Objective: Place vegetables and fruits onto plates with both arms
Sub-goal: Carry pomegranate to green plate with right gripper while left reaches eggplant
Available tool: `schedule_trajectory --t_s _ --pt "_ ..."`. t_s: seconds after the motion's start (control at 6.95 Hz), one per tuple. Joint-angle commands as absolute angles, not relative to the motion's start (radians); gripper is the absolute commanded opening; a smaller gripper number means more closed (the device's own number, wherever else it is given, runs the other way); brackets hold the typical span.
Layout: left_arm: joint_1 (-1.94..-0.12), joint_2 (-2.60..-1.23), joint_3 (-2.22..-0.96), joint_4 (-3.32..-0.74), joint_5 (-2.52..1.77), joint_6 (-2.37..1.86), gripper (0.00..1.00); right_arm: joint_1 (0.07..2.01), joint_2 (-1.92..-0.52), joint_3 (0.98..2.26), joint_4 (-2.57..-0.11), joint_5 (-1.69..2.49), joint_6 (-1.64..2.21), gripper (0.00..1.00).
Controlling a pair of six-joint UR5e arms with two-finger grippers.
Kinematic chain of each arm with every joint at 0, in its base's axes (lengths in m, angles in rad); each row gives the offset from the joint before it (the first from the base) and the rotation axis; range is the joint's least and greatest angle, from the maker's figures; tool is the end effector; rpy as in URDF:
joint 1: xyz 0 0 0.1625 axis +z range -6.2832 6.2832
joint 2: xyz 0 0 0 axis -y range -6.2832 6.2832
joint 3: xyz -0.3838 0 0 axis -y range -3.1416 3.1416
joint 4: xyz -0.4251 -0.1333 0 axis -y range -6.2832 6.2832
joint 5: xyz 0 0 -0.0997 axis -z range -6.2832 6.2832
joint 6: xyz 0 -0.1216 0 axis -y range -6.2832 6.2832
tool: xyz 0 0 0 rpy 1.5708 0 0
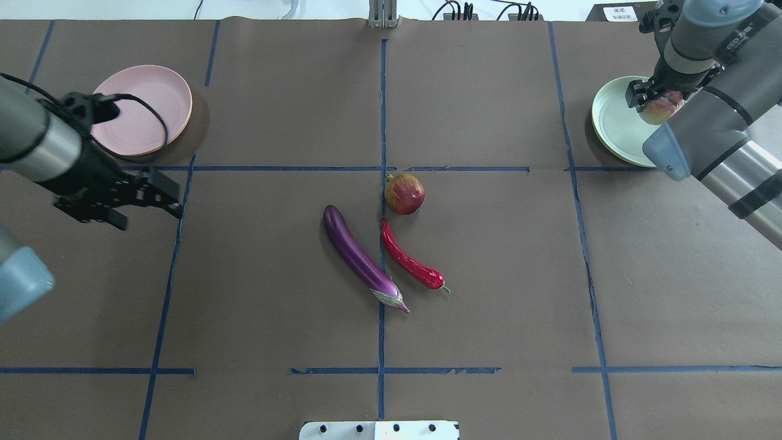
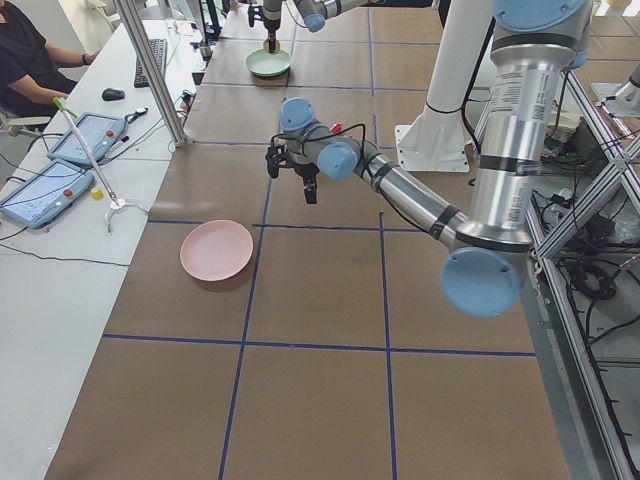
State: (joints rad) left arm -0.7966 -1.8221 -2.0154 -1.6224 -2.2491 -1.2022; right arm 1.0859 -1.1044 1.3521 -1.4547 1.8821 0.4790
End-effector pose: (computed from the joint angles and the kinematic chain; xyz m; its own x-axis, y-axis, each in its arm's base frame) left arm 0.3502 -0.4397 0.2634 0.5714 -0.1831 -0.8000 0.0564 0.9812 -0.1843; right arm -0.2502 -0.6810 0.4738 0.9031 -0.0983 0.4180 0.0218 0.9827 0.1839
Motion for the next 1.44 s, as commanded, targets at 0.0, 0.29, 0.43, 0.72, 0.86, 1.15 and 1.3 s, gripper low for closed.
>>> schedule_trajectory --t_s 0.0,0.29,0.43,0.72,0.86,1.15,1.3 --pt "-0.568 -2.08 -1.827 -1.629 -2.051 -1.551 1.0 1.124 -1.107 1.24 -1.359 1.942 0.45 0.39" --pt "-0.548 -2.203 -1.653 -1.67 -1.979 -1.595 1.0 1.149 -1.114 1.271 -1.336 2.055 0.41 1.0" --pt "-0.54 -2.22 -1.587 -1.745 -1.955 -1.686 1.0 1.155 -1.117 1.316 -1.336 2.145 0.414 1.0" --pt "-0.517 -2.279 -1.488 -1.79 -1.896 -1.727 1.0 1.155 -1.129 1.371 -1.338 2.174 0.42 1.0" --pt "-0.515 -2.287 -1.474 -1.793 -1.896 -1.727 1.0 1.155 -1.129 1.387 -1.339 2.175 0.428 1.0" --pt "-0.502 -2.298 -1.427 -1.844 -1.882 -1.749 0.56 1.137 -1.134 1.451 -1.339 2.27 0.538 1.0" --pt "-0.502 -2.299 -1.428 -1.847 -1.882 -1.75 0.07 1.1 -1.135 1.506 -1.336 2.298 0.658 1.0"
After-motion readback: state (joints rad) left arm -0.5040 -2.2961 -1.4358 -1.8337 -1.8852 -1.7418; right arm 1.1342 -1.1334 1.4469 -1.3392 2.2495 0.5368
